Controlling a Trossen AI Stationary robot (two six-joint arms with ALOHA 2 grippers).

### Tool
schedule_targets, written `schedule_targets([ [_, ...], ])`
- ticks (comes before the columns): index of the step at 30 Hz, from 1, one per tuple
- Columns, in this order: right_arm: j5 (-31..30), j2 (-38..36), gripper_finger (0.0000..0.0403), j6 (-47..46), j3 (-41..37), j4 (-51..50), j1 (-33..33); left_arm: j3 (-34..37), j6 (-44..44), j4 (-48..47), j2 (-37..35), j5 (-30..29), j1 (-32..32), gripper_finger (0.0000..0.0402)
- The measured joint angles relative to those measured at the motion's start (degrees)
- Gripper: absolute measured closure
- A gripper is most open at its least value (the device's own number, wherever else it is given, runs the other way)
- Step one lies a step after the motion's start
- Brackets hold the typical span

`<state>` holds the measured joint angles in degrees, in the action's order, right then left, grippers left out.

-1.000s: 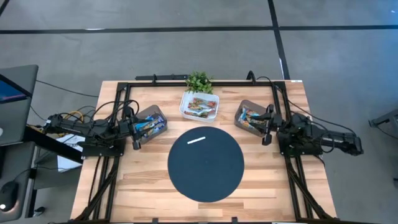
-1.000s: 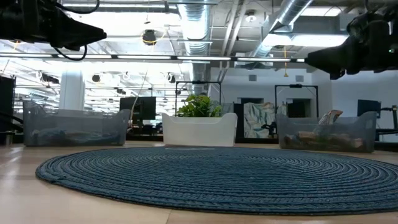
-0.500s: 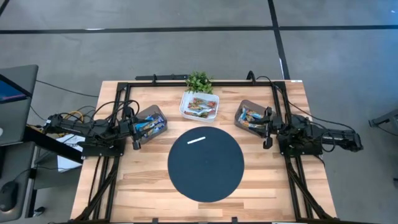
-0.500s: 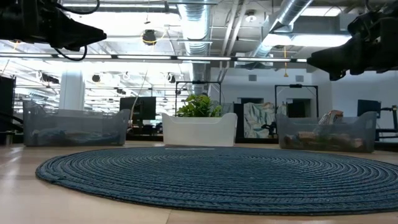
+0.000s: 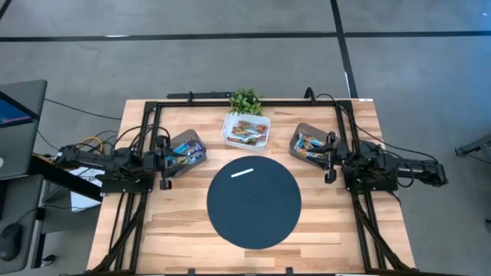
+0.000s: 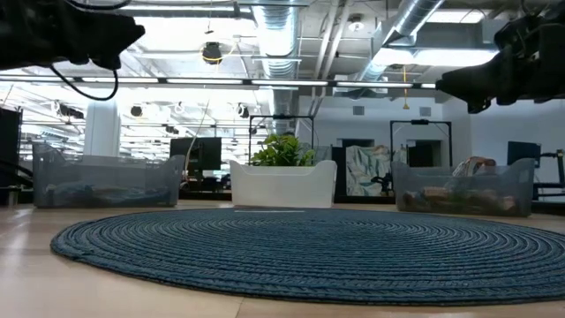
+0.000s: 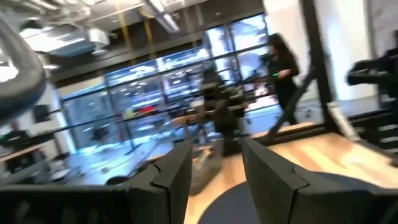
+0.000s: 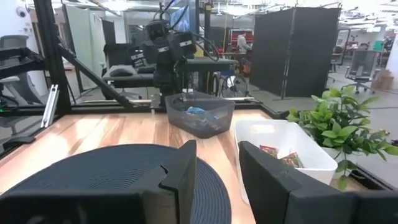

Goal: Pick and place Granola Bars by type
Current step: Return to Home Position

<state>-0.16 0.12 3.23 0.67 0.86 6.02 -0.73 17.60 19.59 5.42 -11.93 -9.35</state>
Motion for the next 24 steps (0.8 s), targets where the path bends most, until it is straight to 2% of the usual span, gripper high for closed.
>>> schedule_targets([
  [4, 0.00, 0.00, 0.0286, 0.19, 0.00, 1.04, 0.00, 0.02, -1.99, -0.90, 0.23, 5.17, 3.65, 0.0265],
  [12, 0.02, 0.00, 0.0286, 0.23, 0.00, 0.43, 0.00, 0.04, -3.24, -2.92, 0.54, 7.82, 10.34, 0.0265],
  [14, 0.04, 0.00, 0.0286, 0.18, 0.00, -0.47, 0.00, 0.04, -2.16, -3.82, 0.54, 7.68, 10.92, 0.0265],
  [18, 0.15, 0.28, 0.0286, -0.23, 0.00, -0.76, 0.00, 0.07, -1.49, -7.27, -0.02, 3.24, 11.32, 0.0265],
  [24, 0.17, 0.22, 0.0286, -0.24, 0.02, -0.85, 0.00, 0.07, -0.75, -11.62, -5.16, 9.16, 11.29, 0.0265],
])
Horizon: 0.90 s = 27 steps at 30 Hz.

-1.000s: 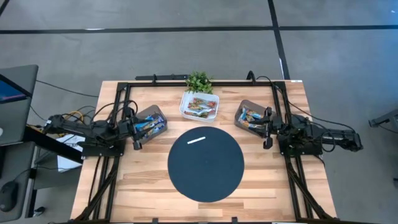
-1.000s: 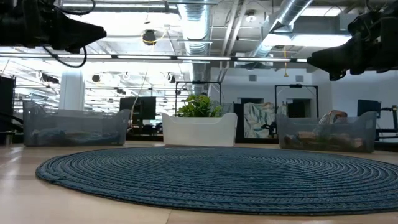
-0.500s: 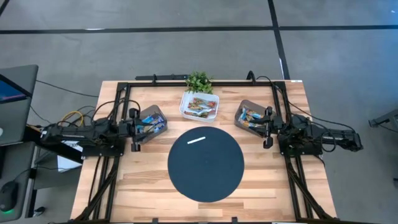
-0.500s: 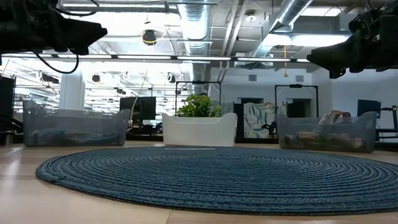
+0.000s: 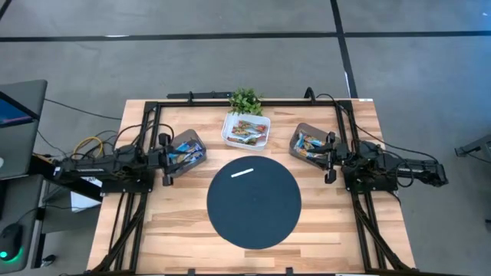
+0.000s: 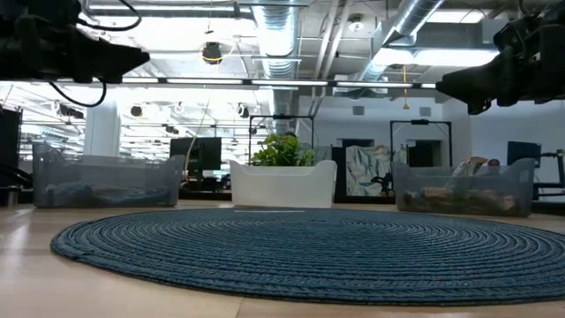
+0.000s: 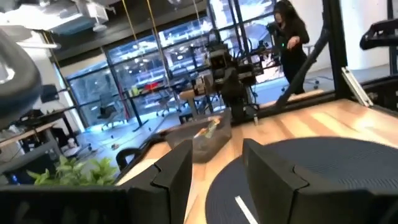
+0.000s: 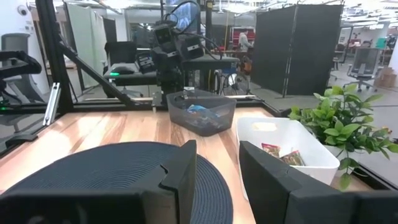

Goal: Pick and place Granola Bars by type
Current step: Return to Home Position

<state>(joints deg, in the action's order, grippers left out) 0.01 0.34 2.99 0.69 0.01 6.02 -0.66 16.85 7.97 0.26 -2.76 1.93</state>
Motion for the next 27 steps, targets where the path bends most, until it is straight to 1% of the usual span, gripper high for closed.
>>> schedule_targets([
  [3, 0.02, 0.00, 0.0286, -0.01, 0.00, 0.00, 0.00, 0.01, -0.14, -2.31, -0.09, -0.11, 0.02, 0.0265],
  [11, 0.00, 0.00, 0.0286, -0.01, 0.00, 0.02, 0.00, 0.01, -0.21, -3.16, -0.03, -0.84, 0.02, 0.0265],
  [13, 0.00, 0.00, 0.0286, -0.01, 0.00, 0.02, 0.00, 0.01, -0.02, -4.92, -0.01, -2.54, 0.02, 0.0265],
  [16, -0.02, 0.00, 0.0286, -0.01, 0.00, 0.02, 0.00, 0.01, 0.05, -4.99, 0.38, -5.40, 0.04, 0.0265],
  [27, -0.04, 0.00, 0.0286, -0.03, 0.00, 0.02, 0.00, 0.03, 1.36, -5.23, 0.89, -4.63, 0.04, 0.0265],
])
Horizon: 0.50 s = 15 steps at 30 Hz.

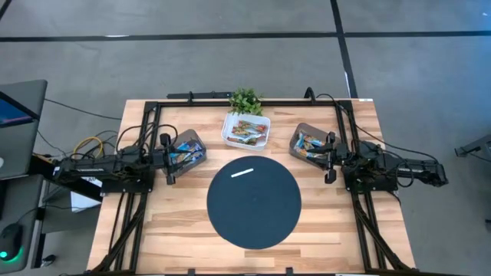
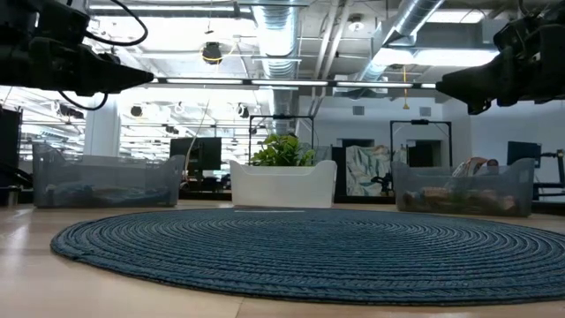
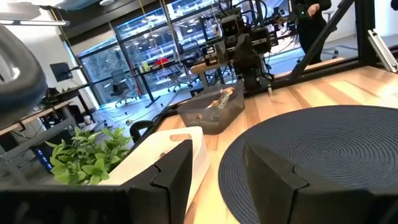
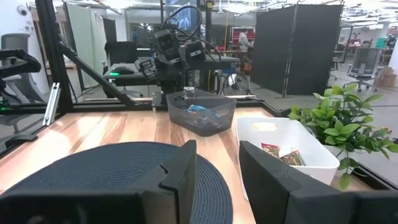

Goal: Pick and place Granola Bars by type
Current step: Return to Home Position

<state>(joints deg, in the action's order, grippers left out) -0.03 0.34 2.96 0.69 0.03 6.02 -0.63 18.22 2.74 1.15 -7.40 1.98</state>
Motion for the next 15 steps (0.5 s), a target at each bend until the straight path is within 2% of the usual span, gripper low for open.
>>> schedule_targets([
  [15, 0.00, 0.00, 0.0286, 0.00, 0.00, -0.01, 0.00, 0.00, -0.43, -0.11, 0.00, -0.02, 0.00, 0.0265],
])
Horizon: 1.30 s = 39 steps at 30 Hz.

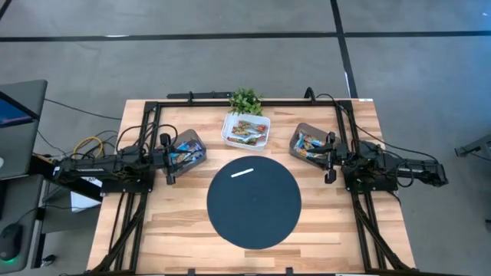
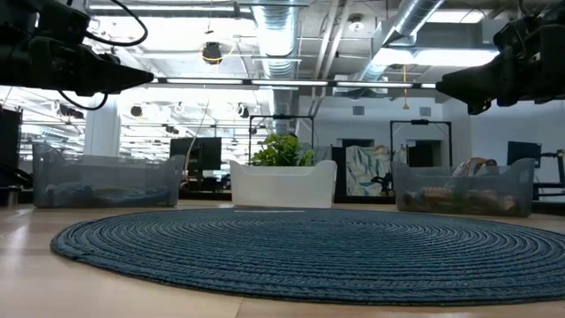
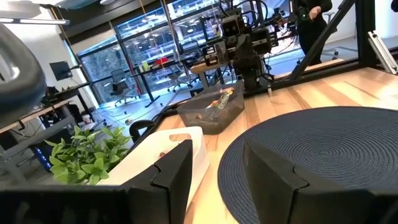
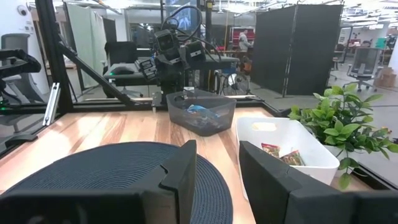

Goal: Pick and place Granola Bars by type
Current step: Return to Home Position

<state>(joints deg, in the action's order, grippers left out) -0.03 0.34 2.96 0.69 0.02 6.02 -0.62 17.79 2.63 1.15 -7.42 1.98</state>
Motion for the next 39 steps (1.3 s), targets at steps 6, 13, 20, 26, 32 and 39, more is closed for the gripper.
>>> schedule_targets([
  [6, 0.00, 0.00, 0.0286, 0.00, -0.01, 0.00, 0.00, 0.00, -0.03, -0.04, 0.00, -0.02, 0.00, 0.0265],
  [13, 0.00, 0.00, 0.0286, 0.00, -0.02, 0.00, 0.00, 0.00, -0.85, -0.07, 0.00, -0.02, 0.00, 0.0265],
  [20, 0.00, 0.00, 0.0286, 0.00, -0.02, -0.01, 0.00, 0.02, -0.91, -0.09, 0.00, -0.02, 0.00, 0.0265],
  [26, 0.00, 0.00, 0.0286, 0.00, -0.02, -0.01, 0.00, 0.02, -0.95, -0.09, 0.00, -0.04, -0.02, 0.0265],
  [32, 0.00, 0.00, 0.0286, 0.00, -0.02, -0.01, 0.00, 0.02, -0.97, -0.11, 0.00, -0.02, -0.02, 0.0265],
  [39, 0.00, 0.00, 0.0286, 0.00, -0.02, -0.01, 0.02, 0.02, -1.05, -0.11, 0.00, -0.02, -0.02, 0.0265],
])
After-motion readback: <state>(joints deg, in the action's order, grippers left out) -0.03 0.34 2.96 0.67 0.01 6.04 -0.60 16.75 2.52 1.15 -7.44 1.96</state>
